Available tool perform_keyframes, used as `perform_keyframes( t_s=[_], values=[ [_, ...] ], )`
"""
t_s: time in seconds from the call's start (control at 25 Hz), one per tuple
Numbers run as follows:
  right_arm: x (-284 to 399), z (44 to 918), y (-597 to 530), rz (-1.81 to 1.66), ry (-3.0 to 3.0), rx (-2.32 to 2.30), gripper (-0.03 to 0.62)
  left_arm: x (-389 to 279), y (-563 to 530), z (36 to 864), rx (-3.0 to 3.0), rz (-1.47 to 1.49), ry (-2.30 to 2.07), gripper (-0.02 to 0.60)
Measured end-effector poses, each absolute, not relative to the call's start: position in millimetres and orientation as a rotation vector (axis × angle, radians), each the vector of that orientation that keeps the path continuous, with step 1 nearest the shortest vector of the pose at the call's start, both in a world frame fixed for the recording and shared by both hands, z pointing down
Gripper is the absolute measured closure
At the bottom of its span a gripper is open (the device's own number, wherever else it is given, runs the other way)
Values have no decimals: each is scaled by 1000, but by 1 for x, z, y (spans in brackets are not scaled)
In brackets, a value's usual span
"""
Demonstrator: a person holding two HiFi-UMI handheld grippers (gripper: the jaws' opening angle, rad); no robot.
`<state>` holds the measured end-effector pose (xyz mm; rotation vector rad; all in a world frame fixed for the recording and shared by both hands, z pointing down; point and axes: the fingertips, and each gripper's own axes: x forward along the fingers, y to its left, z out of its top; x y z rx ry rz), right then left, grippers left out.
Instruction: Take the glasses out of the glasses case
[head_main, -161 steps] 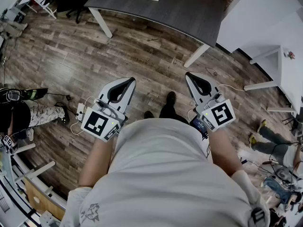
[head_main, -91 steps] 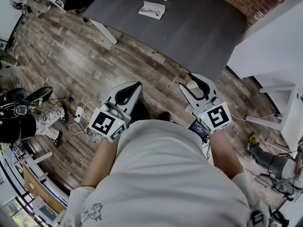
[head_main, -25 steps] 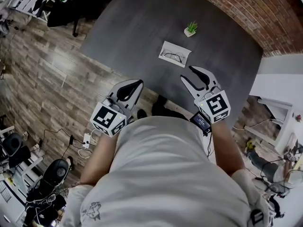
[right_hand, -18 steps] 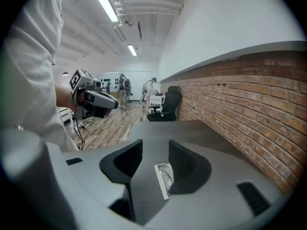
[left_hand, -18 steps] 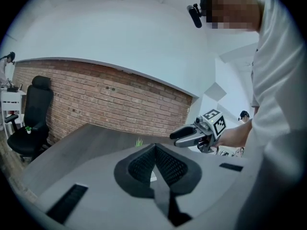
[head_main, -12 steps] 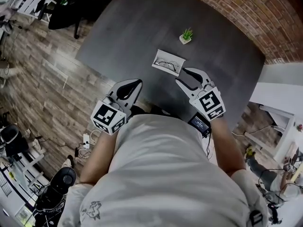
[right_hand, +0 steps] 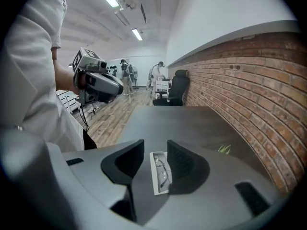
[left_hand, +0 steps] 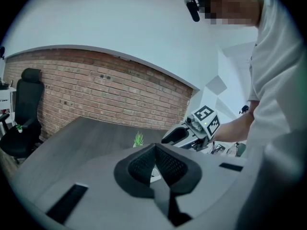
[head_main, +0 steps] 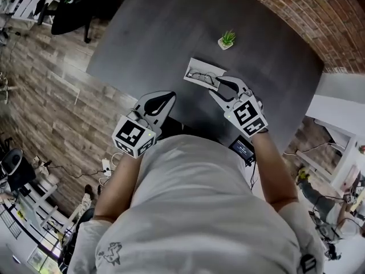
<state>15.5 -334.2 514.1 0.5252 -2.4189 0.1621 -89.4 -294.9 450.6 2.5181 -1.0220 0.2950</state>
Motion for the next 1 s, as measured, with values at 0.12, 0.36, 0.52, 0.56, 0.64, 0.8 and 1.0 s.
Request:
perform_keyframes(
  t_s=[0.12, 0.36, 0.52, 0.56, 0.64, 0.8, 1.0],
  values=[
    [11, 534, -340, 173, -2372, 511, 447, -91, -307, 461, 2525, 306, -981, 571],
    [5, 575, -350, 233, -2279, 491, 456, -98, -328, 484, 2496, 321, -922, 571],
    [2, 600, -355, 223, -2214, 465, 467, -101, -337, 498, 2477, 335, -883, 571],
    [2, 606, -356, 212, -2195, 458, 470, -101, -339, 502, 2474, 338, -874, 571],
    [2, 619, -358, 191, -2159, 444, 479, -101, -343, 509, 2469, 344, -860, 571],
    [3, 646, -360, 193, -2096, 411, 488, -102, -353, 524, 2454, 358, -840, 571],
    [1, 673, -360, 176, -2028, 368, 500, -100, -358, 540, 2432, 365, -807, 571]
  ],
)
